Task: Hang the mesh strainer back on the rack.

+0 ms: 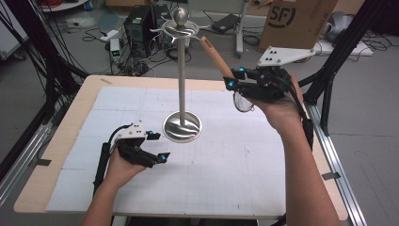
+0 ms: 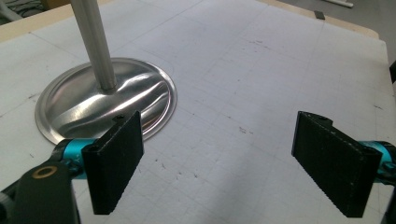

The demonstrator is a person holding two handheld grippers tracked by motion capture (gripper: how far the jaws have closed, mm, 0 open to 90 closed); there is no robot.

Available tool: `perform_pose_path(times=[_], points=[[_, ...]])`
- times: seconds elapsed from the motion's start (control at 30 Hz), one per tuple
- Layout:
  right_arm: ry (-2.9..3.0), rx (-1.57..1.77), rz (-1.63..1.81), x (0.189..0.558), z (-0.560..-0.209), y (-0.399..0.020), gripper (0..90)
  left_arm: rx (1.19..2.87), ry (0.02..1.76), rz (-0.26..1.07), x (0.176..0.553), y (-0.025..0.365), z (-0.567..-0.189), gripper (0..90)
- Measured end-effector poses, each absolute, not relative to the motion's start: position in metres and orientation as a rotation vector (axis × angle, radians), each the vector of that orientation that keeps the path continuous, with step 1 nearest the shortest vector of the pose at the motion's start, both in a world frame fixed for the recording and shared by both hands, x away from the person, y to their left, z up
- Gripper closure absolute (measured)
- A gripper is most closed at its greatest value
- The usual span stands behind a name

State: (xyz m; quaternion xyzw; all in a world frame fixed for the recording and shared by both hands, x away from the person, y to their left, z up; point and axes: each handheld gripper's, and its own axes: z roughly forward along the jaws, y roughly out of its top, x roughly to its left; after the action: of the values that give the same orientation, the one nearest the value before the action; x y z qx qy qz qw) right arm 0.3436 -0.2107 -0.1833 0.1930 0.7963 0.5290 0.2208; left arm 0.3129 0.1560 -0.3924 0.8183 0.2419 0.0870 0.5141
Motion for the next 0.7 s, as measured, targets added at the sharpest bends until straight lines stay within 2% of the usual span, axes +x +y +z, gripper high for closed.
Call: perform_pose_path(times=[0.7], points=[[2.207,0.568,1.45,0.357,-0.185,-0.198,68.7,1.96,0.584,0.216,0.314,0.161,-0.391,17.3]])
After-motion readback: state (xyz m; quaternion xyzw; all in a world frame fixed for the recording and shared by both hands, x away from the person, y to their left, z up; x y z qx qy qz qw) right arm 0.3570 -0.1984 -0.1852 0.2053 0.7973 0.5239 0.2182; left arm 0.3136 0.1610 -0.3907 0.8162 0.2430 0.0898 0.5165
